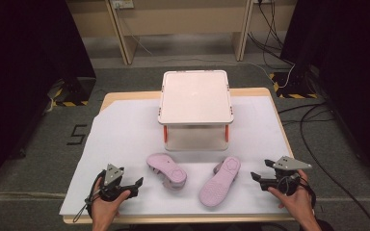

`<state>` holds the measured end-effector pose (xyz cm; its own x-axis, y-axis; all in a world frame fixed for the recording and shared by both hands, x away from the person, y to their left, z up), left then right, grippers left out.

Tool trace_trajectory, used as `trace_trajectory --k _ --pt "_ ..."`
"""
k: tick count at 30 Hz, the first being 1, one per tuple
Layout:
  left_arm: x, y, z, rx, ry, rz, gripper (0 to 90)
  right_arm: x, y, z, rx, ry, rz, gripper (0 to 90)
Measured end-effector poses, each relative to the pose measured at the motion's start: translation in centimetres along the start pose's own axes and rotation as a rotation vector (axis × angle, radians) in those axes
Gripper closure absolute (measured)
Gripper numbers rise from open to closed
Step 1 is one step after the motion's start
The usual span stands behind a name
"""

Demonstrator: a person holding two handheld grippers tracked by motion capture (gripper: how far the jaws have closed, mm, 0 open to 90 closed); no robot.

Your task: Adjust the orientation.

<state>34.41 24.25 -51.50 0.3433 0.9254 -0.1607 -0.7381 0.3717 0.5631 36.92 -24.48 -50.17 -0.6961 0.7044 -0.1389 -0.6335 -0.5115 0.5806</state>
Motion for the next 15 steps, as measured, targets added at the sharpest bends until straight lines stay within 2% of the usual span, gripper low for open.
trace_trajectory --k 4,15 --pt "-0.3 -0.2 -0.1 0.001 0.008 -0.011 15.2 0.0 0.0 0.0 0.000 0.002 0.002 25.3" --pt "-2.2 -0.5 0.0 -0.017 -0.010 -0.051 15.2 0.0 -0.2 -0.1 0.003 0.015 0.003 25.3"
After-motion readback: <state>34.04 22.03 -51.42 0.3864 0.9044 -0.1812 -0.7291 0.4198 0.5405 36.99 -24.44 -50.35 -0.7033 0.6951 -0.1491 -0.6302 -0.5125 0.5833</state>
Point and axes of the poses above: each handheld gripper's, and its own axes: y roughly backward along the jaws, z roughly out of its top, x roughly to its left, the point moved 5 cm from there along -y, roughly forward along the jaws, and after that the axes turned 10 degrees about y, right-handed, at the moved point
